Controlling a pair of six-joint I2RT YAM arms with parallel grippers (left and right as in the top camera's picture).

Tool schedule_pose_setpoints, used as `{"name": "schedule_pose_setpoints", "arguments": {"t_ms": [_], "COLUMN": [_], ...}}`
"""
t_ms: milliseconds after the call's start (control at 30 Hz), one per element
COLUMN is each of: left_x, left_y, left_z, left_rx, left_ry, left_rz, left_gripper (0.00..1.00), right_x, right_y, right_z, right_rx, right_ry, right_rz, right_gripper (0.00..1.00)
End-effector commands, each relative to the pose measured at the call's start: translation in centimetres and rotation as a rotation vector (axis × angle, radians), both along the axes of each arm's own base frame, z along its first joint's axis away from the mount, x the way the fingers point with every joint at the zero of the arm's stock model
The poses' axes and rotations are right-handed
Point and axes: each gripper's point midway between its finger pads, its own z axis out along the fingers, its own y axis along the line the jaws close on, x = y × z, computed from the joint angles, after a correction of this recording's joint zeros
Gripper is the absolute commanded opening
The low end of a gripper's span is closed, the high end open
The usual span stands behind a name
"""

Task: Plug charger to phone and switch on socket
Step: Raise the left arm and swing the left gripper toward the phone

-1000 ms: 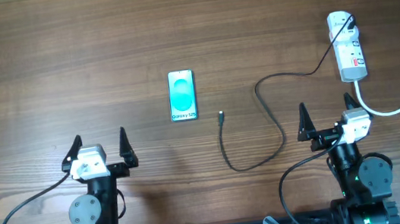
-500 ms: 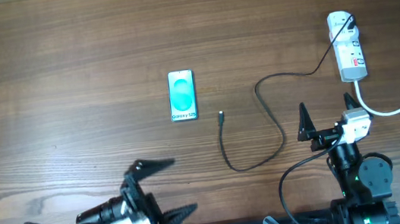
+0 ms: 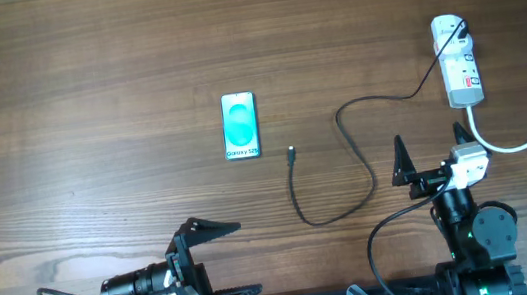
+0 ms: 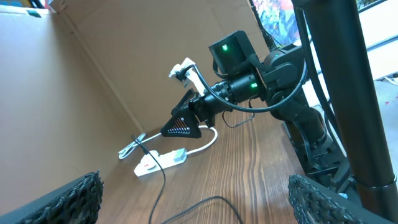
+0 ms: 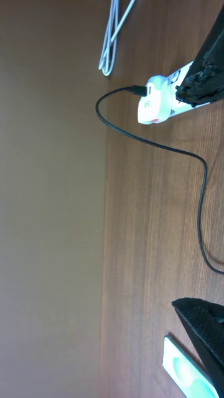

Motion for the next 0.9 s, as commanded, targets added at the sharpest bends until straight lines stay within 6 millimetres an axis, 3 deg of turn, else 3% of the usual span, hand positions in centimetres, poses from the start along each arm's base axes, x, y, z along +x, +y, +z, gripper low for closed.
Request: {"name": "schedule_pose_setpoints", "arguments": {"t_ms": [0,733,867], "left_x": [-0.1,-0.1,1.0], "left_y": [0.0,0.0,0.3], "left_z": [-0.1,-0.1,0.7], "left_rx": [0.005,0.004,-0.063], "left_ry": [0.010,0.013,0.117], "left_rz": [-0.006,-0.005,0.049], "left_gripper": [1.00,1.00,1.00], "right_x": [0.0,0.0,0.0], "right_y": [-0.3,-0.3,-0.3], "right_z": [0.1,0.1,0.1], "right_rx": [-0.001,-0.001,-0.001], "right_ry": [-0.005,-0.005,-0.005], "right_rz": [-0.014,-0.014,-0.014], "right_gripper": [1.00,1.00,1.00]}}
